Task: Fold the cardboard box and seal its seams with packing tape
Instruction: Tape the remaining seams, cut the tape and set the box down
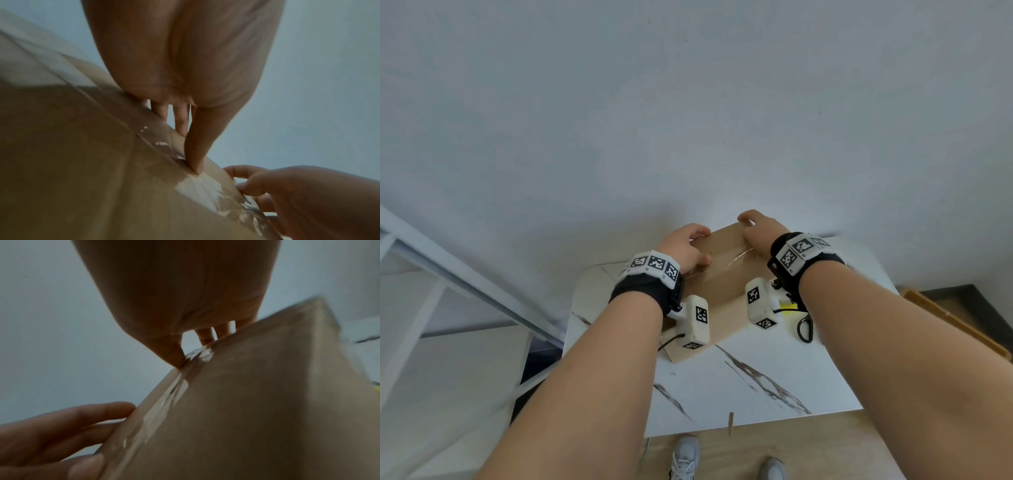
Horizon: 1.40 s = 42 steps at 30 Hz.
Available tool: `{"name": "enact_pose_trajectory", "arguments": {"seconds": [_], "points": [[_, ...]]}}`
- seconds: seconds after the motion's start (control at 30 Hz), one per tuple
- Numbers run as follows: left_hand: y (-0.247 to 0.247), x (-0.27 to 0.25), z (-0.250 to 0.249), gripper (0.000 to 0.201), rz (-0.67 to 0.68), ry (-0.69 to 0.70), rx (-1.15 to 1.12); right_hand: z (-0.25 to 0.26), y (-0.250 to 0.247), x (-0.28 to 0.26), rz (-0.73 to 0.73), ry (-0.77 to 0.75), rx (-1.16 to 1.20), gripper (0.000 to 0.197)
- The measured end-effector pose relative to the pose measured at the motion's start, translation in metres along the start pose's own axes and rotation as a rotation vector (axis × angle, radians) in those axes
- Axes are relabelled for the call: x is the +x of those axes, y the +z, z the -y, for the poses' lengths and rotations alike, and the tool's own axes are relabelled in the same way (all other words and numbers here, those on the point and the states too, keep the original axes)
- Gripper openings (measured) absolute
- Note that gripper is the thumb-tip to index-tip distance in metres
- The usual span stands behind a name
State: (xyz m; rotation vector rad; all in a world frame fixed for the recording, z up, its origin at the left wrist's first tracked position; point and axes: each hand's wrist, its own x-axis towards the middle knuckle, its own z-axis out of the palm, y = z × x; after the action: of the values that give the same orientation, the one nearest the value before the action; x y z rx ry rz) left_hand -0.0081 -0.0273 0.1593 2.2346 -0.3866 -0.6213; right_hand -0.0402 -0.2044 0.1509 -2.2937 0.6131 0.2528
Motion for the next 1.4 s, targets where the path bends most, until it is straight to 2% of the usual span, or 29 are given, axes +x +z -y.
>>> {"name": "enact_pose_trajectory", "arguments": {"seconds": [0.07,0.13,0.2,0.27,0.33,0.4,0.47,0.53,0.7,0.8,0.87,0.97,1.03,1.07,1.17,1.27,1.4], "points": [[-0.003,0.0,0.001,0.054,-0.022,-0.007,0.032,0.002,0.002,0.001,-0.013,0.026,0.006,0.04],[-0.012,-0.001,0.004,0.053,-0.096,-0.041,0.162,0.001,0.002,0.001,-0.045,0.065,0.047,0.042],[-0.025,-0.002,0.013,0.046,-0.22,-0.149,0.301,0.001,0.003,-0.001,-0.045,0.12,0.028,0.039],[-0.037,-0.008,0.023,0.039,-0.328,-0.323,0.364,0.0,0.002,-0.002,-0.029,0.172,-0.013,0.022],[-0.042,-0.015,0.031,0.035,-0.325,-0.411,0.385,-0.002,0.004,-0.006,-0.036,0.175,-0.025,0.031],[-0.038,-0.022,0.034,0.038,-0.279,-0.416,0.349,-0.006,0.005,-0.01,-0.043,0.174,-0.035,0.037],[-0.034,-0.027,0.035,0.04,-0.297,-0.432,0.298,-0.01,0.008,-0.012,-0.064,0.178,-0.006,0.039],[-0.033,-0.029,0.034,0.038,-0.37,-0.444,0.213,-0.014,0.008,-0.014,-0.089,0.15,0.028,0.043],[-0.029,-0.04,0.035,0.048,-0.539,-0.409,0.04,-0.023,0.004,-0.027,-0.139,0.101,0.199,0.073],[-0.018,-0.055,0.038,0.041,-0.603,-0.407,-0.075,-0.029,0.011,-0.036,-0.132,0.113,0.211,0.072],[-0.008,-0.062,0.049,0.036,-0.581,-0.443,-0.088,-0.034,0.021,-0.044,-0.09,0.123,0.206,0.064],[0.003,-0.067,0.071,0.036,-0.507,-0.511,-0.017,-0.045,0.038,-0.053,0.007,0.137,0.185,0.032],[0.009,-0.07,0.085,0.017,-0.426,-0.526,0.055,-0.054,0.051,-0.057,0.063,0.184,0.142,0.016],[0.012,-0.072,0.092,0.011,-0.371,-0.534,0.095,-0.059,0.057,-0.059,0.095,0.213,0.11,0.016],[0.02,-0.075,0.114,0.012,-0.226,-0.566,0.186,-0.072,0.076,-0.062,0.162,0.273,0.031,0.017],[0.022,-0.074,0.128,0.012,-0.196,-0.542,0.218,-0.076,0.084,-0.064,0.132,0.253,0.007,0.023],[0.017,-0.064,0.134,0.044,-0.211,-0.503,0.188,-0.068,0.084,-0.06,0.016,0.248,0.034,0.026]]}}
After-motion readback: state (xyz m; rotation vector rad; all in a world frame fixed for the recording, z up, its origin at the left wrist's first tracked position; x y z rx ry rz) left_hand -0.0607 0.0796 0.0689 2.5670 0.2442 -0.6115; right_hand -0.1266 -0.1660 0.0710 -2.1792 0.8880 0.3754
